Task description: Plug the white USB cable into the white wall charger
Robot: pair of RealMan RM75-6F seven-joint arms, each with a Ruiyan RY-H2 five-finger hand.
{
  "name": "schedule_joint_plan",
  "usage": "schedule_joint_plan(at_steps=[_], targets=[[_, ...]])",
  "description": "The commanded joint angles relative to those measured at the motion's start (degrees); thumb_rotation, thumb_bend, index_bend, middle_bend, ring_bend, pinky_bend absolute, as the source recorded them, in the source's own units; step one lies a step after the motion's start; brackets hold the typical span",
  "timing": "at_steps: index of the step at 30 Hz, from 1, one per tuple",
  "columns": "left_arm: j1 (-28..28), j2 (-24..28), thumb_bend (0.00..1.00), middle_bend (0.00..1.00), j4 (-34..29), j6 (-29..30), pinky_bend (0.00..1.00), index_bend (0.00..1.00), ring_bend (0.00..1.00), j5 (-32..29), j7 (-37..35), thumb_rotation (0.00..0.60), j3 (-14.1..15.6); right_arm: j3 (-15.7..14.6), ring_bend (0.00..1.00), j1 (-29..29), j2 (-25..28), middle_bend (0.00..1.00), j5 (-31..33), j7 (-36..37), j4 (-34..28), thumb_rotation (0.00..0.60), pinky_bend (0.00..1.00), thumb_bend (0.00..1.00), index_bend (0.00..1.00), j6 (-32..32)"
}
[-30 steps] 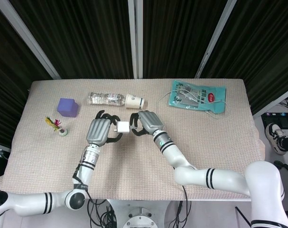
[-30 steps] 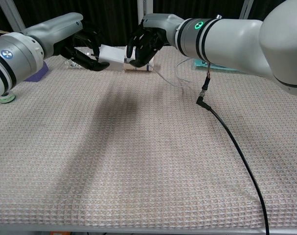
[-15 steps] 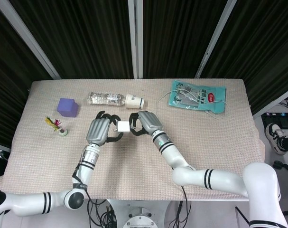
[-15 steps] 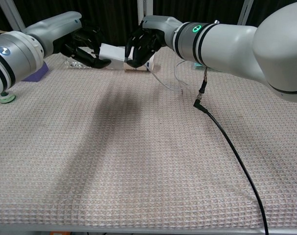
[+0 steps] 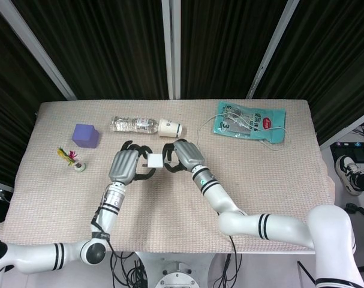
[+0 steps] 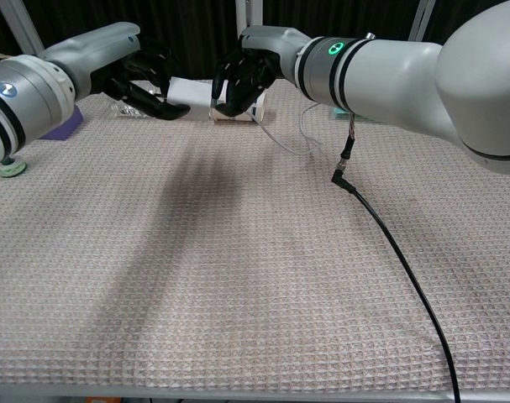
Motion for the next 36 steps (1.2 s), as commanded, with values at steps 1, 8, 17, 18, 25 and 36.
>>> schedule_joint_plan(at_steps=[1, 8, 17, 18, 25, 36], targets=[[0.35, 0.24, 0.37, 0.43, 0.51, -0.08, 0.12, 0.45, 0.24, 0.35, -0.54, 0.495, 0.41, -0.76, 0.14, -0.39, 1.2, 0.31, 0.15, -0.97, -1.07, 0.6, 0.06, 0.06, 0.21, 0.16], [1.43, 0.35, 0.37, 0.4, 3.68, -0.86, 0.12, 0.45, 0.21, 1.28, -2.57, 0.497, 1.9, -3.07, 0.04, -1.61, 5.61, 0.14, 0.88, -4.81, -5.35, 0.6, 0.03, 0.01, 0.0, 2.33], [1.78, -0.5, 0.35, 0.29, 11.49, -6.66, 0.05, 0.33, 0.08, 1.07, -2.29, 0.6, 6.49, -7.16, 0.02, -5.64, 13.49, 0.12, -0.78, -8.79, -12.09, 0.6, 0.0, 0.01, 0.0, 7.18], [1.7, -0.57, 0.34, 0.26, 11.98, -7.18, 0.04, 0.3, 0.06, 0.78, -1.86, 0.6, 6.76, -7.41, 0.02, -6.22, 14.28, 0.12, -1.28, -8.66, -12.89, 0.6, 0.0, 0.01, 0.0, 7.57], [2.71, 0.83, 0.27, 0.11, 11.36, -6.1, 0.0, 0.11, 0.0, 0.73, -0.04, 0.6, 7.33, -9.57, 0.02, -11.81, 20.28, 0.12, -7.56, -6.52, -18.22, 0.6, 0.0, 0.02, 0.0, 11.83], [13.86, 18.84, 0.21, 0.12, 2.38, 10.31, 0.0, 0.13, 0.0, 12.12, -1.54, 0.6, 11.27, -18.85, 0.11, -26.78, 30.67, 0.27, -27.62, -2.14, -23.38, 0.6, 0.12, 0.17, 0.17, 26.27]])
